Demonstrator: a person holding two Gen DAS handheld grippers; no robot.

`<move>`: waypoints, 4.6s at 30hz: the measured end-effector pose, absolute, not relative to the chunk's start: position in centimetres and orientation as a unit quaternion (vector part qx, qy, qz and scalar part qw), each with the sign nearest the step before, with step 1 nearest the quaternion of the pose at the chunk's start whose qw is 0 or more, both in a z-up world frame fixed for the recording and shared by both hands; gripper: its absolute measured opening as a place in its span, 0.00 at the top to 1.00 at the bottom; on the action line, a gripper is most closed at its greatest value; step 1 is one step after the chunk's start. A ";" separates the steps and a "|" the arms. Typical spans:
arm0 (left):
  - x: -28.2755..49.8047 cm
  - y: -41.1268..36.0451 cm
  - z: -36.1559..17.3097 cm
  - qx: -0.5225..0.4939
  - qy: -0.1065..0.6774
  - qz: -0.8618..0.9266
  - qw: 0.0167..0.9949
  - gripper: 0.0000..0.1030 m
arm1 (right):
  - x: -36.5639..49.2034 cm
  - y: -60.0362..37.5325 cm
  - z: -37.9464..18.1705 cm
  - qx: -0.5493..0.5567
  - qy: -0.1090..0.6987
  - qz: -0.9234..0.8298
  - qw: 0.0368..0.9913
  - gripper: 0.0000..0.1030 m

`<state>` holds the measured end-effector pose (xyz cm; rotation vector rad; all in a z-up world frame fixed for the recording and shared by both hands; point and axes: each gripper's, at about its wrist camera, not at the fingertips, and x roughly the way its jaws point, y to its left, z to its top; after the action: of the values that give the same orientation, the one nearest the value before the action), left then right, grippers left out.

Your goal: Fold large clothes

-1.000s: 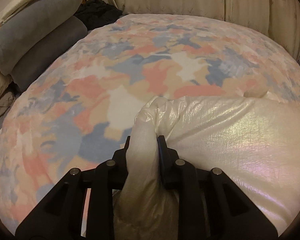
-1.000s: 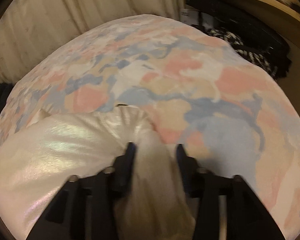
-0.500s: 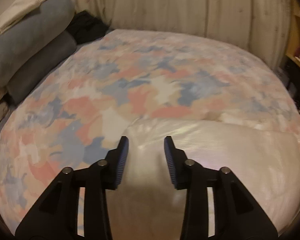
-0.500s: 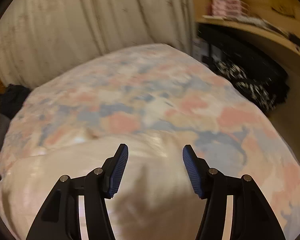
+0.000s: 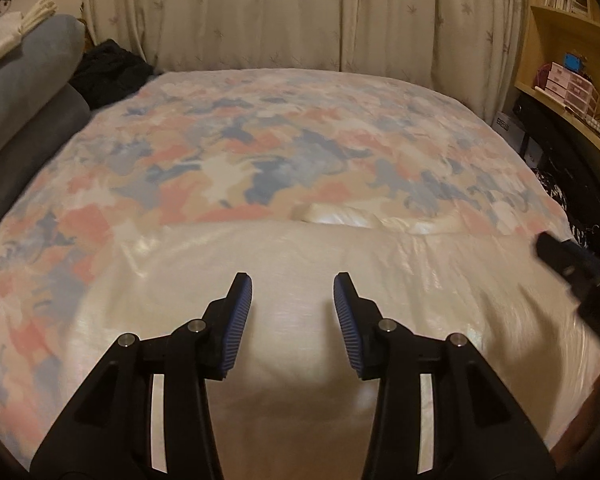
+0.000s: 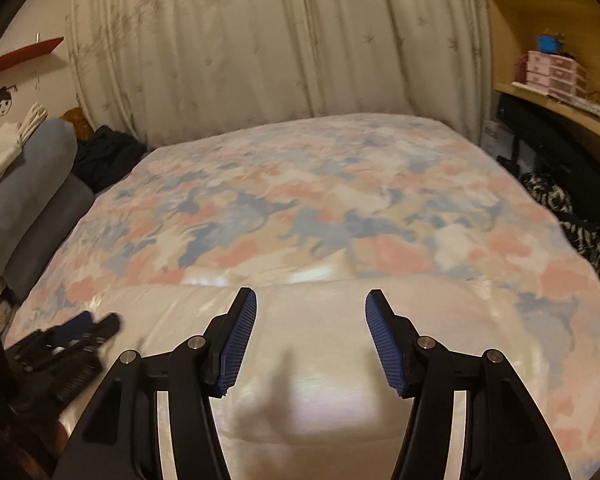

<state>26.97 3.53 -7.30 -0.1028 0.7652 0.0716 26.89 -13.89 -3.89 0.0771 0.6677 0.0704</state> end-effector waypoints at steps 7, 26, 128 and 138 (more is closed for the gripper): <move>29.2 2.2 -12.2 -0.042 0.389 0.037 0.920 0.59 | 29.9 -11.2 -10.9 0.029 0.365 0.034 0.930 0.44; 31.0 2.1 -17.9 -0.044 0.358 0.037 0.932 0.41 | 34.6 -11.1 -19.7 0.030 0.378 0.033 0.925 0.31; 8.6 8.6 -12.3 -0.178 0.477 -0.024 0.861 0.38 | 9.7 -11.4 -9.4 0.087 0.377 0.132 0.913 0.81; 9.0 14.2 -20.7 -0.416 0.445 -0.055 0.791 0.32 | 10.4 -10.5 -14.0 0.091 0.405 0.142 0.899 0.81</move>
<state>9.01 14.17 -20.74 -0.8953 0.9570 -0.1176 10.36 -10.52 -13.97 0.1889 0.8385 0.2946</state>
